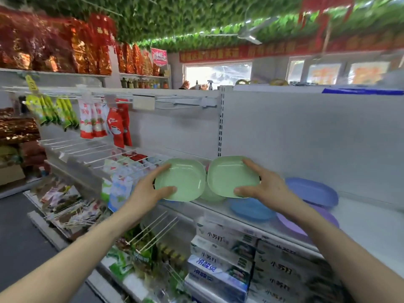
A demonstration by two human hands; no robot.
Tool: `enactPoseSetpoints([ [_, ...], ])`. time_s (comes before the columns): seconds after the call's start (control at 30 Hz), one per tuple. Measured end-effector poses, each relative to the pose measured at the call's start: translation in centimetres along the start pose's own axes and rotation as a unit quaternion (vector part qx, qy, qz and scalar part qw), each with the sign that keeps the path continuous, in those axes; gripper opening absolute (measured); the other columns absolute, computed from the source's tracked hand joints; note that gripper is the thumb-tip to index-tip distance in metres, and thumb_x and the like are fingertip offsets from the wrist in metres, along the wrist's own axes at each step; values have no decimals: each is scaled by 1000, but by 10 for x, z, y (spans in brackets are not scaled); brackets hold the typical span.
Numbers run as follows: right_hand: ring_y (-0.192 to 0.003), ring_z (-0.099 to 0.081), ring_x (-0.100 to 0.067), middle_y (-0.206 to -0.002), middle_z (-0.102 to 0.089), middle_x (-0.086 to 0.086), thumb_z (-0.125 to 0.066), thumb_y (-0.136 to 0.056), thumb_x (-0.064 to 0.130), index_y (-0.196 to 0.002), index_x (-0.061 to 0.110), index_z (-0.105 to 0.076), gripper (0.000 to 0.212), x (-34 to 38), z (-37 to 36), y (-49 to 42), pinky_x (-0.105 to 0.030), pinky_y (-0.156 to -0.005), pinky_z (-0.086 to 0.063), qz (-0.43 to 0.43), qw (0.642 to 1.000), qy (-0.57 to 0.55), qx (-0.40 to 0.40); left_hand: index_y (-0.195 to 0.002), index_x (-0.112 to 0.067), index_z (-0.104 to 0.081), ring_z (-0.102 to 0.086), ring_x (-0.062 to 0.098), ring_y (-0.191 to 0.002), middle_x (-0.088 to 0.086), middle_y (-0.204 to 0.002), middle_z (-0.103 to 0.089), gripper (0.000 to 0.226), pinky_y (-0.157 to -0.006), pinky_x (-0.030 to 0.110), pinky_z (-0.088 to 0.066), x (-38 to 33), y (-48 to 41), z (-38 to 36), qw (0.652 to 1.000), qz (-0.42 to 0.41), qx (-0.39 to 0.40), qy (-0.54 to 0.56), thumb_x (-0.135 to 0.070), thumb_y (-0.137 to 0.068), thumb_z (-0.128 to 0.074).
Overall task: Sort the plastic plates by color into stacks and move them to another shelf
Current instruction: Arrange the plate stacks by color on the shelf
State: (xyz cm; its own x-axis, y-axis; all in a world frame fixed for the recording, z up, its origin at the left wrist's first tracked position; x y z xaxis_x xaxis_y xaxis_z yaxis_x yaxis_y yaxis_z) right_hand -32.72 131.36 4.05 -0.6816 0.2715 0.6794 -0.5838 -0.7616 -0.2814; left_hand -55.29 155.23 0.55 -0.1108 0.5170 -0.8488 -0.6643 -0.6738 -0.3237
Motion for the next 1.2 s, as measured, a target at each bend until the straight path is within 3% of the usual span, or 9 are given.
enactPoseSetpoints([
  [0.13, -133, -47, -16, -151, -48, 9, -85, -73, 48, -155, 45, -35, 97, -19, 17, 6, -41, -113, -41, -45, 998, -19, -31, -144, -39, -55, -54, 13, -125, -11, -143, -53, 62, -104, 34, -49, -10, -33, -35, 998, -26, 47, 30, -20, -89, -78],
  [0.23, -132, -49, -13, -149, -49, 14, -85, -74, 47, -155, 45, -34, 96, -24, 22, 10, -38, -112, -42, -66, 997, -9, -48, -144, -33, -56, -56, 12, -123, -8, -140, -55, 59, -106, 34, -48, -15, -55, -51, 995, -46, 74, 39, -18, -90, -76],
  [0.43, -135, -47, -13, -150, -49, 15, -87, -70, 51, -155, 45, -35, 100, -23, 25, 15, -39, -114, -41, -108, 989, -15, -96, -139, -40, -60, -58, 7, -124, -14, -136, -61, 61, -110, 38, -47, -10, -90, -60, 989, -69, 125, 50, -19, -86, -79],
  [0.63, -131, -50, -11, -146, -52, 19, -85, -68, 58, -153, 51, -35, 99, -16, 19, 26, -38, -112, -43, -135, 983, 13, -126, -140, -47, -55, -54, 10, -129, -15, -141, -58, 60, -111, 40, -45, 3, -105, -59, 978, -89, 185, 44, -30, -87, -77],
  [0.77, -131, -51, -10, -145, -53, 17, -84, -62, 64, -153, 49, -35, 105, -11, 11, 36, -40, -114, -42, -150, 979, 23, -136, -139, -51, -54, -54, 10, -128, -13, -142, -57, 65, -112, 40, -45, 15, -110, -54, 975, -93, 201, 29, -45, -77, -74],
  [0.9, -127, -50, -10, -140, -53, 15, -88, -73, 49, -155, 43, -37, 97, -1, 5, 44, -28, -103, -40, -162, 974, 54, -150, -142, -46, -54, -51, 13, -132, -11, -146, -55, 64, -114, 41, -42, 21, -107, -54, 973, -90, 210, 34, -40, -82, -75],
  [0.97, -131, -49, -11, -143, -51, 14, -88, -73, 47, -156, 42, -37, 97, 2, 3, 47, -28, -106, -39, -164, 973, 59, -149, -142, -45, -54, -49, 14, -135, -10, -147, -54, 65, -115, 42, -40, 20, -106, -55, 974, -87, 208, 33, -44, -80, -74],
  [1.2, -130, -49, -10, -147, -50, 15, -88, -73, 47, -156, 42, -37, 97, 4, 8, 53, -29, -109, -39, -167, 975, 65, -130, -148, -35, -52, -43, 12, -141, -10, -152, -49, 61, -120, 40, -34, 13, -94, -66, 971, -81, 217, 53, -26, -91, -74],
])
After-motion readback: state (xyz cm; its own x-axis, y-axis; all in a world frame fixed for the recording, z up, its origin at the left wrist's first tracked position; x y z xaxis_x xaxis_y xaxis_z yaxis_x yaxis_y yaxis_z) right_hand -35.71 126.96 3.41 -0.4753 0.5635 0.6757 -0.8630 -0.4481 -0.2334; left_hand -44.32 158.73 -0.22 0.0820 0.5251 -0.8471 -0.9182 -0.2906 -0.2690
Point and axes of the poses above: each hand's wrist, its own y-axis away from the middle knuckle, its own z-axis out of the back of the hand, x = y × z, the point moved 9 cm from there along -y, towards the middle knuckle
